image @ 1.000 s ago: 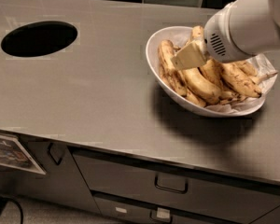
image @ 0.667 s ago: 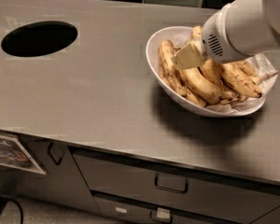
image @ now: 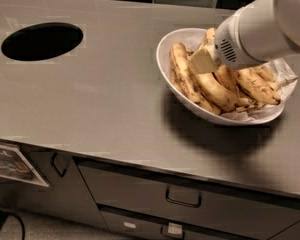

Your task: Pick banana from white bowl

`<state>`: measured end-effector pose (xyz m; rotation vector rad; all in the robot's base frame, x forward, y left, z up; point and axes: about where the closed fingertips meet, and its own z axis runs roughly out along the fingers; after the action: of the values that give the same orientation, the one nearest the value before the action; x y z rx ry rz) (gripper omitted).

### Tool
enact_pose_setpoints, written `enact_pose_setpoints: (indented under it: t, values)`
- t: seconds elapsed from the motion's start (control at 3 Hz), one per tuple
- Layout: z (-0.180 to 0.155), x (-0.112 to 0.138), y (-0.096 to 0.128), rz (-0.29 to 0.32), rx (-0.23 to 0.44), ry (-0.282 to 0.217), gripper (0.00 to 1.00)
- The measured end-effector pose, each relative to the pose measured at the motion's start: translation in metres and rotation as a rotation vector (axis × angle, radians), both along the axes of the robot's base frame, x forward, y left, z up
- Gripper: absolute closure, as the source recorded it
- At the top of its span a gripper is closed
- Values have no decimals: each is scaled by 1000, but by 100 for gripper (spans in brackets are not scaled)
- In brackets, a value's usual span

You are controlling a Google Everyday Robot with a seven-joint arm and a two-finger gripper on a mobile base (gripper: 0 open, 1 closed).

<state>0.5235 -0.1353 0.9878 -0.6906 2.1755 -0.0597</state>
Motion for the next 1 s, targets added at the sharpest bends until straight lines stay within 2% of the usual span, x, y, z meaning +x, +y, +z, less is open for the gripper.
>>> enact_pose_setpoints:
  t: [0.67, 1.0]
  values:
    - [-5, 3, -4, -22, -14, 6, 44]
    - [-5, 4, -4, -25, -16, 6, 63]
